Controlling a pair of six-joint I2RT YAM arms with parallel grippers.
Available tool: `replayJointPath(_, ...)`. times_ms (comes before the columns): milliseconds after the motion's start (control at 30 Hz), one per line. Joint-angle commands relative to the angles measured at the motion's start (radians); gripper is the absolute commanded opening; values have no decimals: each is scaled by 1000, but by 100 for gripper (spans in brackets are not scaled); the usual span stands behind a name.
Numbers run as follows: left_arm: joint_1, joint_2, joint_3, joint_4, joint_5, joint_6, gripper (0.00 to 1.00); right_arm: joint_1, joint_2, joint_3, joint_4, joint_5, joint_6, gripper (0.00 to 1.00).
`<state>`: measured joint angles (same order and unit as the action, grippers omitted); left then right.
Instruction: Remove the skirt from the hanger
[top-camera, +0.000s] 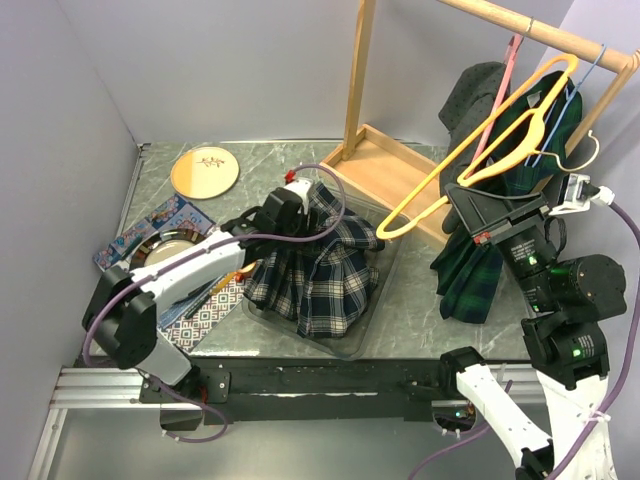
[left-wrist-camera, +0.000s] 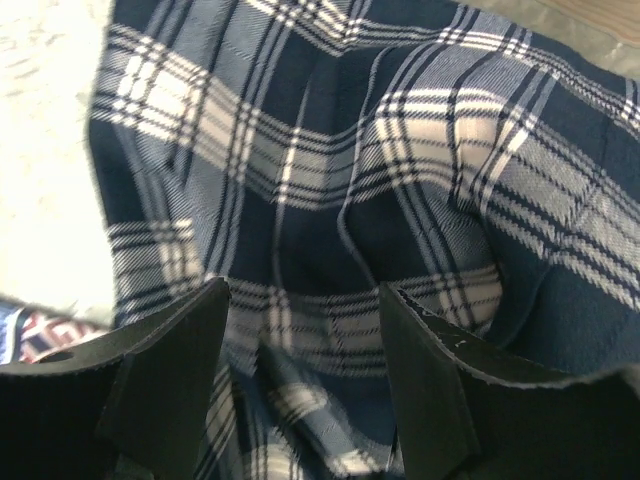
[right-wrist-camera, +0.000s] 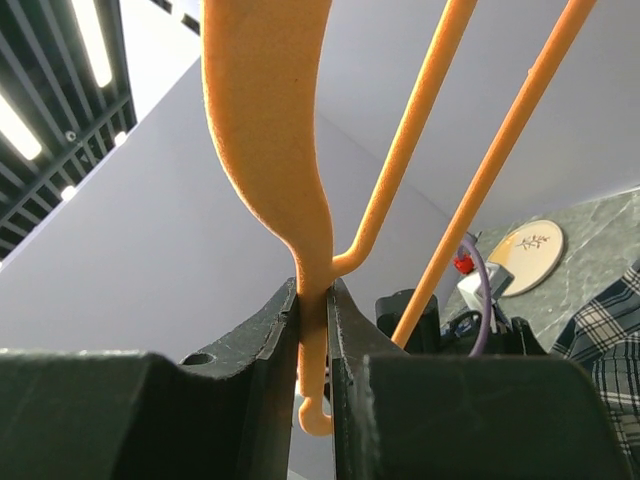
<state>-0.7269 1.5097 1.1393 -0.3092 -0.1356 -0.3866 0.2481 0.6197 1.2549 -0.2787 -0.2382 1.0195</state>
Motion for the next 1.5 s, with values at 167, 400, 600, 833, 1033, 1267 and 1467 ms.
replayJointPath(167,1,171,43,101,2,14,47,-3,-32,-37,55,63,-21,0)
replayJointPath(400,-48,51,120,45,208,8,1,-3,-21,8,4,103,-27,0)
replayJointPath(600,-59,-66,-36,171,243,-31,1,-3,-55,-28,27,142,-10,0)
replayJointPath(833,-49,-91,-9,104,191,-38,1,-3,-32,14,-2,112,-44,0)
replayJointPath(1033,-49,-138,99,-39,139,-81,1,-3,-54,17,-8,119,-47,0)
replayJointPath(1267,-49,-108,-179,56,30,-230,1,-3,-75,-20,4,100,-35,0)
replayJointPath(1467,-51,-19,-182,75,18,-258,5,-4,-54,11,6,36,-55,0)
